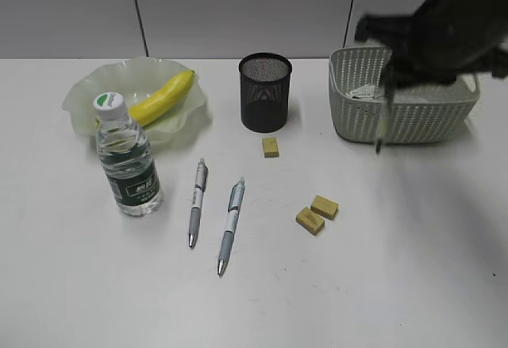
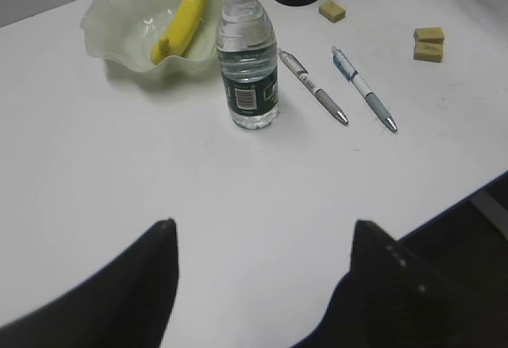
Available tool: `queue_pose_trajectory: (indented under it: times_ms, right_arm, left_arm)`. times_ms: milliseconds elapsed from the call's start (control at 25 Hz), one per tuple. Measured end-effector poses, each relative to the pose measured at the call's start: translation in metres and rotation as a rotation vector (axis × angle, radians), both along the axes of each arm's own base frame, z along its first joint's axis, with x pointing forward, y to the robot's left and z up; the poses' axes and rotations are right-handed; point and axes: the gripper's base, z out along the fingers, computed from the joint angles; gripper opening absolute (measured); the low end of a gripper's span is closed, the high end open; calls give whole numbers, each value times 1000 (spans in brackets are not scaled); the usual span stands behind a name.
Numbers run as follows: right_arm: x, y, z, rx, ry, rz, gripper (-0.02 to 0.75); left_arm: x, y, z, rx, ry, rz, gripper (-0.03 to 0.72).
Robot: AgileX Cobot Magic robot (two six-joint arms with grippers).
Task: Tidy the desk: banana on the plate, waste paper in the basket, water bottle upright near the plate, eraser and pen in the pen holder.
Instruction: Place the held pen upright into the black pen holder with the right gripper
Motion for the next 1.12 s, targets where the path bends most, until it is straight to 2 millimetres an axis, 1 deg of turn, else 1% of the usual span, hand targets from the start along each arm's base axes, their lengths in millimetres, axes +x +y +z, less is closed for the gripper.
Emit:
queue_pose_trajectory:
  times_ms: [120, 160, 200, 280, 400, 480, 520, 640, 720, 840, 960, 1120]
  right_arm:
    - [-3, -3, 51, 81, -314, 45, 122]
    - [-3, -3, 65, 107, -423, 66, 122]
    - [-2, -2, 76, 120, -512, 90, 122]
    - [2, 2, 92, 145, -696, 155, 122]
    - [8, 12, 100, 120, -887, 288, 122]
    - [14, 20, 95, 92, -960, 384, 122]
    - [18, 25, 89, 77, -980, 433, 122]
    - [32, 39, 60, 37, -982, 554, 122]
    - [41, 49, 37, 7, -987, 639, 122]
    - [56, 61, 9, -42, -1009, 739, 122]
    - [74, 70, -7, -59, -1011, 765, 122]
    - [97, 81, -21, -43, -1017, 747, 122]
  left_arm:
    - [0, 0, 0, 0, 0, 0, 507]
    - [0, 0, 0, 0, 0, 0, 507]
    - [0, 0, 0, 0, 0, 0, 507]
    - [0, 0, 0, 0, 0, 0, 507]
    - [0, 0, 0, 0, 0, 0, 507]
    - [0, 0, 0, 0, 0, 0, 507]
    - [0, 0, 0, 0, 0, 0, 507]
    - [0, 0, 0, 0, 0, 0, 507]
    - [0, 0, 0, 0, 0, 0, 507]
    - [0, 0, 0, 0, 0, 0, 507]
    - [0, 0, 0, 0, 0, 0, 507]
    - [0, 0, 0, 0, 0, 0, 507]
